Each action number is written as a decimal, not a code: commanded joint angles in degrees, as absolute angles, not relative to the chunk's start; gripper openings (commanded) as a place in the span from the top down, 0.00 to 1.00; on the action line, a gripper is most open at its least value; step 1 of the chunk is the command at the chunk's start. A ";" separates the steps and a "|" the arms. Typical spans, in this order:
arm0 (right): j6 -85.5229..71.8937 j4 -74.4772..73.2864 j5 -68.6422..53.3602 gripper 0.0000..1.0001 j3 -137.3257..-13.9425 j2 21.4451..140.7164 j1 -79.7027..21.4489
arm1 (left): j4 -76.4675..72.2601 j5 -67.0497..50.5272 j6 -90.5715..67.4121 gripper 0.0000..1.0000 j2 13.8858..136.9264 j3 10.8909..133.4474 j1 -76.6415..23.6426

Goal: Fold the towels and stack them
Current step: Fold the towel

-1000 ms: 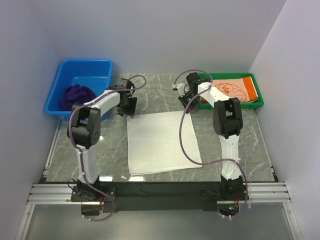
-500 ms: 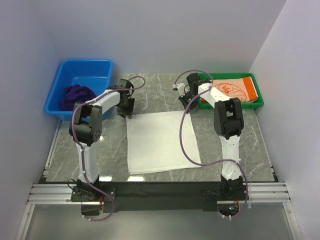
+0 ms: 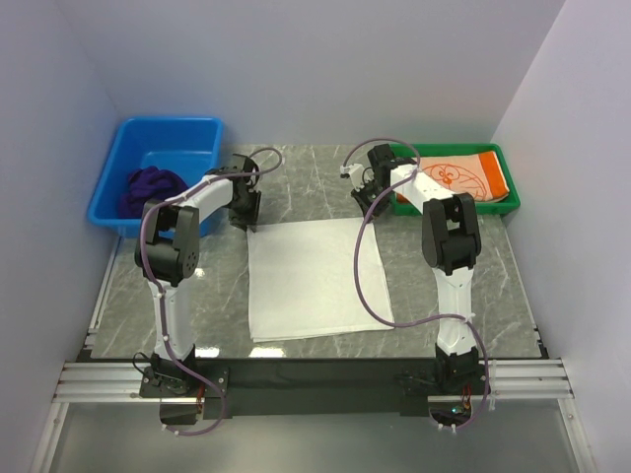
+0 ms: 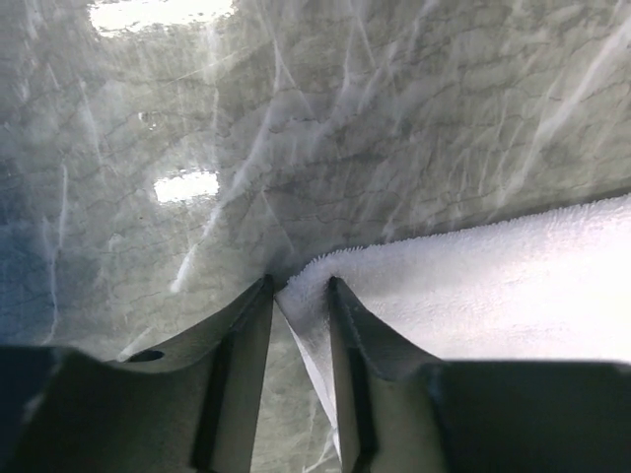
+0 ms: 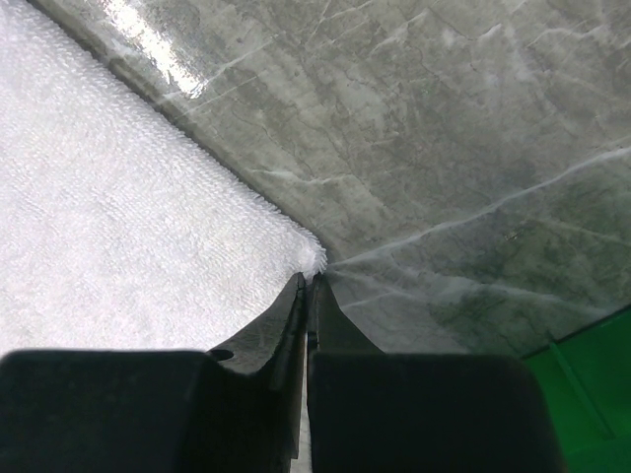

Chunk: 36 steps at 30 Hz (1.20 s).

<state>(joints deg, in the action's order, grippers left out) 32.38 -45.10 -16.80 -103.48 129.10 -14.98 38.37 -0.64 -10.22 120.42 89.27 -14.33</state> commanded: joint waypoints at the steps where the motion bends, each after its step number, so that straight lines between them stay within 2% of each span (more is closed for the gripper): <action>1: 32.34 -44.74 -14.94 1.00 -101.87 127.35 -15.03 | 39.46 0.44 -9.58 0.65 126.30 86.66 -12.31; 4: 32.34 -44.74 -14.33 1.00 -101.87 127.44 -15.03 | 38.94 0.44 -9.23 0.82 126.04 86.31 -12.22; 5: 32.26 -44.56 -13.89 1.00 -101.78 127.44 -14.94 | 38.94 0.44 -9.05 0.95 125.95 86.31 -12.22; 6: 31.99 -44.30 -13.10 1.00 -101.69 127.44 -14.94 | 38.94 0.53 -8.79 0.99 125.86 86.40 -12.13; 16: 29.45 -41.31 -9.23 1.00 -102.57 126.57 -13.89 | 37.36 1.40 -6.86 0.99 123.49 89.03 -11.95; 24: 25.67 -28.67 -3.17 1.00 -98.97 121.12 -13.45 | 26.92 1.85 -5.19 0.99 118.65 89.83 -11.87; 32: 24.87 -22.33 3.07 1.00 -99.93 120.33 -13.45 | 18.99 2.90 -3.43 0.99 117.16 91.41 -11.87; 36: 23.91 -18.03 3.08 1.00 -95.99 117.34 -13.45 | 15.57 2.90 -2.90 0.99 113.92 87.82 -11.87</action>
<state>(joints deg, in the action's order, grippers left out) 24.40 -23.27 -2.59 -97.91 123.35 -15.18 19.70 -1.43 -5.37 120.09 89.56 -13.08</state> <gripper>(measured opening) 0.020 0.038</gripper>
